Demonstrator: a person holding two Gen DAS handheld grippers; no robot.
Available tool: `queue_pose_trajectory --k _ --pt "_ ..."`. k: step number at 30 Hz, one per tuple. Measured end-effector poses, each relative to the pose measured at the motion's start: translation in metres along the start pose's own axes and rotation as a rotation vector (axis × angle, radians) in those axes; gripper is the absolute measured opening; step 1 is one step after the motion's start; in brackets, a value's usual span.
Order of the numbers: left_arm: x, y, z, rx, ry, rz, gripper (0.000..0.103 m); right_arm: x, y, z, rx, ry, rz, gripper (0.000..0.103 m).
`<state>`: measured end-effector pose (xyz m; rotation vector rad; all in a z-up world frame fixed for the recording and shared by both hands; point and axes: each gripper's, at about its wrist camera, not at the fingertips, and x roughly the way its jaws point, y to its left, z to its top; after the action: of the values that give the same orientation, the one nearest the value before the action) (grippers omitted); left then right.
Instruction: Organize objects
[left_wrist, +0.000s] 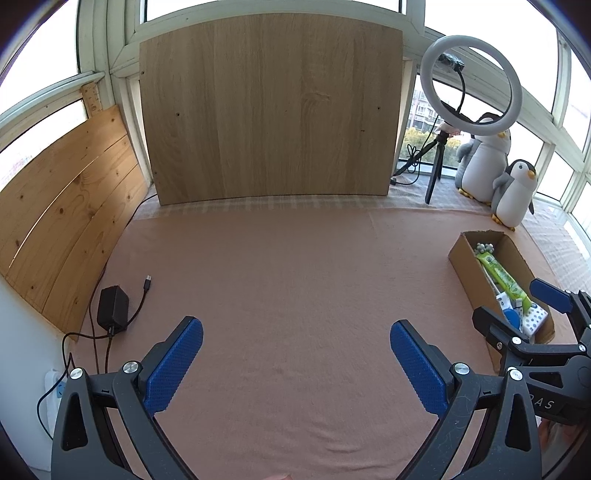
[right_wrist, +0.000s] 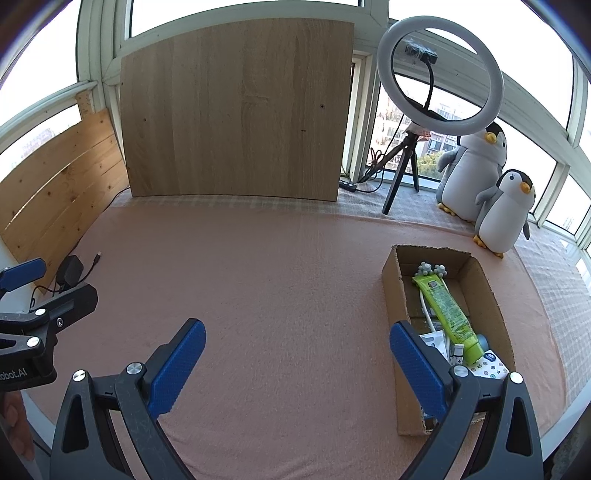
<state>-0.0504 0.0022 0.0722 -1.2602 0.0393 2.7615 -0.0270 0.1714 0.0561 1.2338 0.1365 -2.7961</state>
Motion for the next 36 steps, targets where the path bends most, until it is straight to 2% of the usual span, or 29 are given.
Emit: queue_pose_trajectory --k 26,36 --pt "-0.001 0.002 -0.005 0.005 0.002 -0.001 0.103 -0.002 0.003 -0.002 -0.008 -0.002 0.001 0.099" --pt "0.01 -0.003 -0.01 0.017 0.015 -0.032 0.103 0.003 0.004 -0.003 -0.014 0.013 0.0 0.099"
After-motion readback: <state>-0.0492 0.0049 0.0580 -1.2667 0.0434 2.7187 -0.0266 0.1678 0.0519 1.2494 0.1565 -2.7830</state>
